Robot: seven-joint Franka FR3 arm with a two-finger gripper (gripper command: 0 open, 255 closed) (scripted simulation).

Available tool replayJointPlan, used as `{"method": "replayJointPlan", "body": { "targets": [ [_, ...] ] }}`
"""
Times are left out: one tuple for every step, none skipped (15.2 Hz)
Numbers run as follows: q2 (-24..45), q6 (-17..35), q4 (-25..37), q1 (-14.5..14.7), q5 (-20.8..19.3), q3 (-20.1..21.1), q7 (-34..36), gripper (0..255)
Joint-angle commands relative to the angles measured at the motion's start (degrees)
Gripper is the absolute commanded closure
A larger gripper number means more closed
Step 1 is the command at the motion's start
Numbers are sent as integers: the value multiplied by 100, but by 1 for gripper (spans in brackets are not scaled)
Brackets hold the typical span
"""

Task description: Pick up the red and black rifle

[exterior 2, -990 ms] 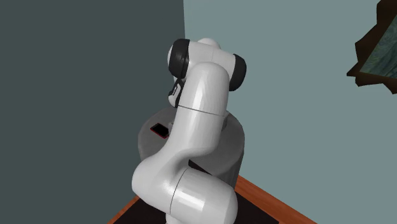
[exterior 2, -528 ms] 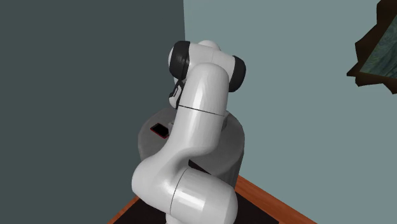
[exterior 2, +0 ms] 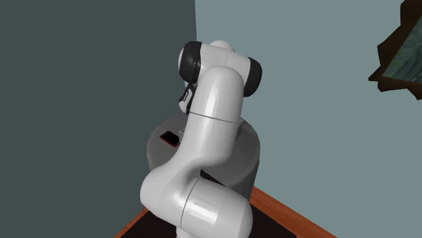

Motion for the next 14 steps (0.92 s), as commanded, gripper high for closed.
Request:
{"method": "replayJointPlan", "body": {
  "targets": [
    [-110,-77,-29,-59,94,79,-81,255],
    [-167,-117,-42,-89,143,119,-121,255],
    [-224,-158,-55,-118,192,158,-161,255],
    [-280,-200,-66,-146,241,198,-201,255],
    [-335,-241,-76,-175,291,237,-242,255],
    [-390,-283,-84,-203,341,276,-283,255],
    [-445,-326,-92,-231,392,315,-324,255],
    [-499,-369,-98,-259,443,353,-364,255],
    [-552,-412,-102,-287,494,391,-405,255],
    [-605,-456,-106,-314,546,429,-447,255],
    [-658,-500,-108,-341,597,466,-488,255],
    [-710,-544,-109,-367,649,503,-529,255],
    [-718,-551,-110,-371,656,508,-535,255],
    [-718,-551,-109,-371,656,508,-535,255]
  ]
}}
